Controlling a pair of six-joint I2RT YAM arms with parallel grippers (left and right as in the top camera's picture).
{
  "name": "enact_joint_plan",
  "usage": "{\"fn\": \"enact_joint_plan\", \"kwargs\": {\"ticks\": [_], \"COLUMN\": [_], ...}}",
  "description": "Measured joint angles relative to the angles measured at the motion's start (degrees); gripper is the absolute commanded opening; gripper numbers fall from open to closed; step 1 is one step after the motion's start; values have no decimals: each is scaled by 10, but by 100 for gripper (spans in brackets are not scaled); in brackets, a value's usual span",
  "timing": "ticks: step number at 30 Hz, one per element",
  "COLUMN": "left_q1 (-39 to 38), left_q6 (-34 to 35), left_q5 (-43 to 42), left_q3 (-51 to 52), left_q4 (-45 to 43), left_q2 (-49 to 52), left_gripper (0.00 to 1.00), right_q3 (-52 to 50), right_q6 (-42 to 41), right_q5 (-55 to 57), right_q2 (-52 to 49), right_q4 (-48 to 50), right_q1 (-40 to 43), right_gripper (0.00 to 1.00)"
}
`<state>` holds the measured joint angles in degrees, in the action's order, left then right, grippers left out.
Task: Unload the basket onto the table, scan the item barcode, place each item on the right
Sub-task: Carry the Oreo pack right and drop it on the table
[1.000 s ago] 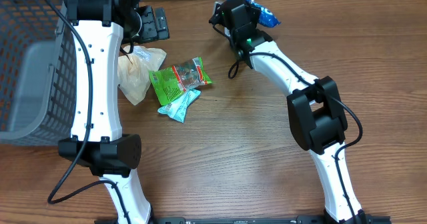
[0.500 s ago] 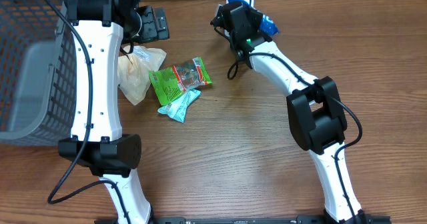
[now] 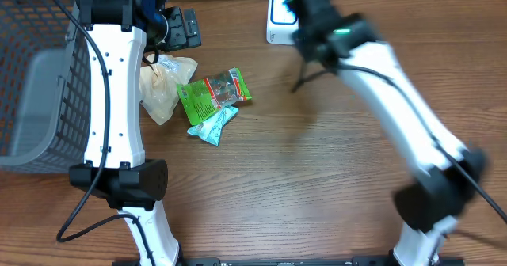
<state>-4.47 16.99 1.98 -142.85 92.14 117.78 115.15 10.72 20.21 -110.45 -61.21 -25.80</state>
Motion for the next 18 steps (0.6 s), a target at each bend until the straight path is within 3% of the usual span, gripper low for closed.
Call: {"fn": "enact_joint_plan", "kwargs": {"ticks": [4,7,11,18], "left_q1": [0,0,0,0], "left_q6": [0,0,0,0], "left_q5": [0,0,0,0], "left_q3": [0,0,0,0], "left_q4": [0,0,0,0], "left_q2": [0,0,0,0], "left_gripper": [100,100,100,100], "right_q3": [14,8,-64,-247], "right_q6": [-120,-191,-245,-276], "right_q5": [-80,-121,-177,-234], "right_q2": [76,78,60,49], "right_q4": [-116,-170,-166,-56], "right_q1": [93,184,276,381], "right_gripper": [4,4,4,4]}}
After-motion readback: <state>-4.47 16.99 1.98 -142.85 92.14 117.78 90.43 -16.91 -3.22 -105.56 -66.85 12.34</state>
